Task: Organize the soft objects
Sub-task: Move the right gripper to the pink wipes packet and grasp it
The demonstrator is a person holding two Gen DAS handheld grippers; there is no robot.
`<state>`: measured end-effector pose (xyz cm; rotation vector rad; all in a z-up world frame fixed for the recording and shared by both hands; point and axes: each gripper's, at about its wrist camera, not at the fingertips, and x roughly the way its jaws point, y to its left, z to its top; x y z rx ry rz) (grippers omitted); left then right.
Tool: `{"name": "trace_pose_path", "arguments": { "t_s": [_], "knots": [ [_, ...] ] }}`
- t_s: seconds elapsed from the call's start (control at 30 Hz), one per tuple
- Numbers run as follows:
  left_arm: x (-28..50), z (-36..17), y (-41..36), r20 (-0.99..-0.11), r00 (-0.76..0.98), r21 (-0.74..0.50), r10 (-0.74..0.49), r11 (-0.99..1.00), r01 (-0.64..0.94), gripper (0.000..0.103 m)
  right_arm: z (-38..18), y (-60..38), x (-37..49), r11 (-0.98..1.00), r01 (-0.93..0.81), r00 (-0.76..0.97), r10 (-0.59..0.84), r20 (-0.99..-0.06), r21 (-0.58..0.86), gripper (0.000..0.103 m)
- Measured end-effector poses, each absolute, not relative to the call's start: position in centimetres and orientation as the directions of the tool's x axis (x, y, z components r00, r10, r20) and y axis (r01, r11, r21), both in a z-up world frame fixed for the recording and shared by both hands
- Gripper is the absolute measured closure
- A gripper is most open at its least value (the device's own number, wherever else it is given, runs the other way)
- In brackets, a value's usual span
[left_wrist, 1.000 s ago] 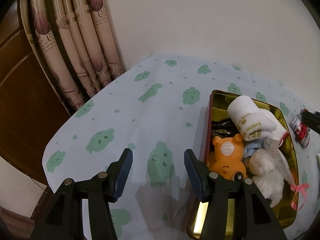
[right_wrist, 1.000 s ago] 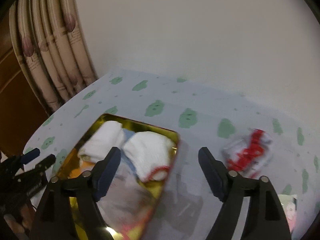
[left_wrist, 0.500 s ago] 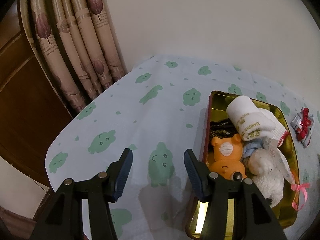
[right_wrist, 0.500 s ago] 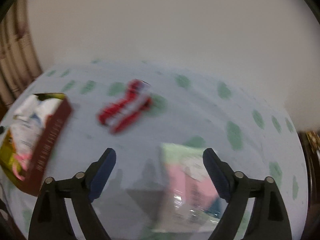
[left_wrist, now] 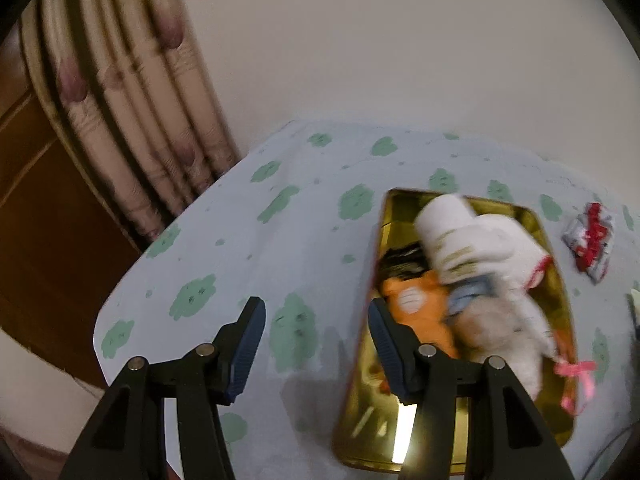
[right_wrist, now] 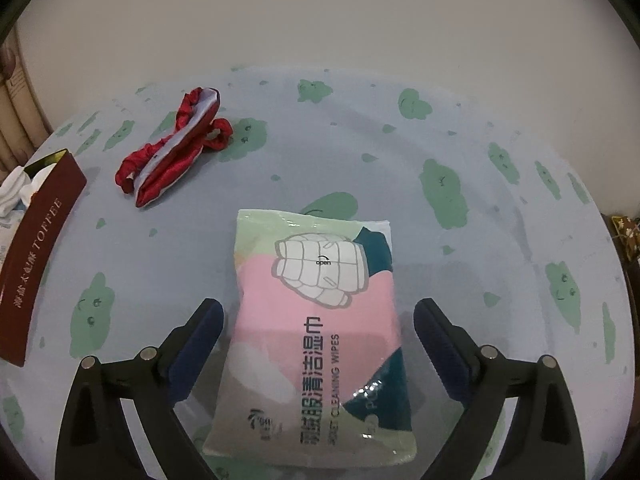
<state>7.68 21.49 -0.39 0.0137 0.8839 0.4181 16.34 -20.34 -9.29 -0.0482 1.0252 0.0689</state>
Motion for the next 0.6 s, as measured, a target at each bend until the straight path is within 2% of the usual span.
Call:
{"name": "trace_pose_path", "arguments": {
  "t_s": [0.2,0.33,0.47,0.6],
  "knots": [
    [9.5,2.8,15.0,-0.694,0.641,0.237,0.327,0.945,-0.225,0.048,-10.1,-20.3,16.3,0.996,-0.089,0.527,0.061,-0.847,0.016,0.009],
    [12.0,3.4,10.3,-0.727,0.653,0.197,0.213,0.975,-0.100,0.047,-9.8,-20.4,15.8,0.995,-0.101,0.547,0.078,-0.833,0.027,0.031],
    [14.6,2.8,5.4,-0.752,0.645,0.186,0.134,0.983,0.012,0.047,-9.6,-21.0,15.5,0.994,-0.103,0.550,0.089,-0.830,0.039,0.039],
    [17.4,1.3,1.6,-0.801,0.596,0.149,0.057,0.983,0.106,0.047,-9.5,-23.0,15.7,0.999,-0.047,0.555,0.038,-0.831,0.014,0.039]
  ]
}}
